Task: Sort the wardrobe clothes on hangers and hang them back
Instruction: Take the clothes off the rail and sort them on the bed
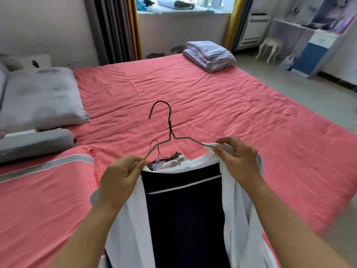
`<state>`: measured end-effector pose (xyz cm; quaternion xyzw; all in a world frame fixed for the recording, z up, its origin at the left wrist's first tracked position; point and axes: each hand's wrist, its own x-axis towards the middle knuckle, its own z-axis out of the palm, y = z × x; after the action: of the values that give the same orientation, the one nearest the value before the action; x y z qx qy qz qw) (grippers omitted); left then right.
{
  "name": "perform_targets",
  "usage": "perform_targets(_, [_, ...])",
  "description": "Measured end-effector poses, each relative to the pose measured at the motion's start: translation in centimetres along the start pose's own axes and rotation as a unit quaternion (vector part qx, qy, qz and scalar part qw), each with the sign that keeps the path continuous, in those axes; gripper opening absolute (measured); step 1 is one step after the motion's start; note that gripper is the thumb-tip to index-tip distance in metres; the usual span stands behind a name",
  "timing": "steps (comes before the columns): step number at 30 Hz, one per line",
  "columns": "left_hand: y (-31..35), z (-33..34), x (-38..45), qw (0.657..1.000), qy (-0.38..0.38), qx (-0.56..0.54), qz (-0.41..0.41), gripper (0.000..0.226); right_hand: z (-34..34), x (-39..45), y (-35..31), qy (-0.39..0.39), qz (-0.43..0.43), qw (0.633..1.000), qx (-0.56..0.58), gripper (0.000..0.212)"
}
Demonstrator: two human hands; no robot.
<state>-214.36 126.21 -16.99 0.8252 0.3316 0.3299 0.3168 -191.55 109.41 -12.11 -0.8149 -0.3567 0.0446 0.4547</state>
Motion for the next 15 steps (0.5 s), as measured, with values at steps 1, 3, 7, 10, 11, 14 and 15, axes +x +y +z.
perform_targets(1, [-1.1, 0.4, 0.6, 1.0, -0.005, -0.001, -0.011, 0.026, 1.3, 0.8, 0.7, -0.008, 0.004, 1.0, 0.0, 0.018])
perform_targets(3, [-3.9, 1.5, 1.8, 0.999, -0.021, 0.003, -0.04, 0.028, 4.4, 2.4, 2.7, -0.032, 0.021, 0.999, -0.006, 0.023])
perform_targets(7, [-8.9, 4.2, 2.6, 0.991, -0.06, 0.031, -0.113, 0.013, 9.2, 3.4, 6.1, -0.068, 0.07, 0.995, 0.002, 0.015])
perform_targets(10, [-12.1, 6.2, 2.7, 0.973, -0.097, 0.079, -0.194, 0.01, 11.8, 3.5, 7.5, -0.107, 0.087, 0.99, 0.003, 0.035])
perform_targets(11, [-12.8, 6.6, 2.7, 0.967, -0.102, 0.095, -0.213, 0.015, 12.3, 3.5, 7.5, -0.117, 0.087, 0.989, 0.008, 0.037])
perform_targets(14, [-13.8, 7.0, 3.1, 0.96, -0.105, 0.12, -0.232, 0.024, 13.3, 3.1, 7.4, -0.143, 0.087, 0.986, 0.015, 0.039])
perform_targets(15, [-13.7, 7.0, 3.3, 0.959, -0.103, 0.123, -0.233, 0.024, 13.5, 2.8, 7.3, -0.148, 0.091, 0.985, 0.014, 0.039])
